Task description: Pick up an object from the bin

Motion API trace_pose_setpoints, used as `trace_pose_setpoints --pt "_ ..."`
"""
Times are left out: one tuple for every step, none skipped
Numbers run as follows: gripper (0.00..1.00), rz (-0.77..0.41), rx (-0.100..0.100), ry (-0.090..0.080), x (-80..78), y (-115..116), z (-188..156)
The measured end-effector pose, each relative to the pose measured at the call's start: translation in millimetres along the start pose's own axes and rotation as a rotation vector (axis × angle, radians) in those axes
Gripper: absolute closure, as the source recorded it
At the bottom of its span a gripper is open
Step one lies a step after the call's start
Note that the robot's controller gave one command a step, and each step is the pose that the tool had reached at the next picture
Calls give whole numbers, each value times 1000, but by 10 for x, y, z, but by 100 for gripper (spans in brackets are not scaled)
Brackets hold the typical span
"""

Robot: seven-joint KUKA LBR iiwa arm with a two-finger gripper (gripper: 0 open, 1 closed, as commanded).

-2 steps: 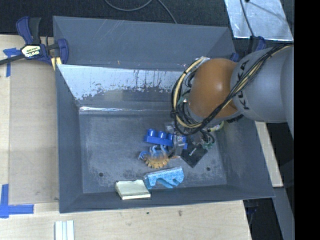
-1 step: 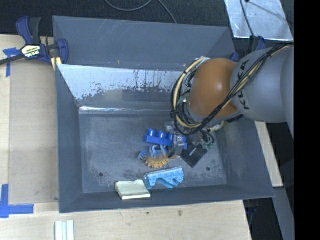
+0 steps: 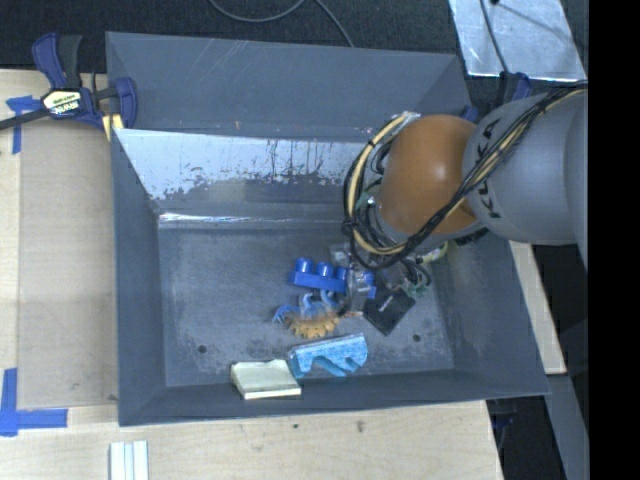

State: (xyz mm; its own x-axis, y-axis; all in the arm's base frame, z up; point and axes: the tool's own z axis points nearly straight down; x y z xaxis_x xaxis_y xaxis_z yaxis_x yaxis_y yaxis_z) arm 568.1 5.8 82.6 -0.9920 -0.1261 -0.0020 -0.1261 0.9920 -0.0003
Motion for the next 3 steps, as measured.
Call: trace_pose_setpoints --pt "100 -304 1 -8 -259 500 124" --pt "100 -304 1 -8 -259 500 124" --pt "100 -348 2 -13 -259 468 -1208"
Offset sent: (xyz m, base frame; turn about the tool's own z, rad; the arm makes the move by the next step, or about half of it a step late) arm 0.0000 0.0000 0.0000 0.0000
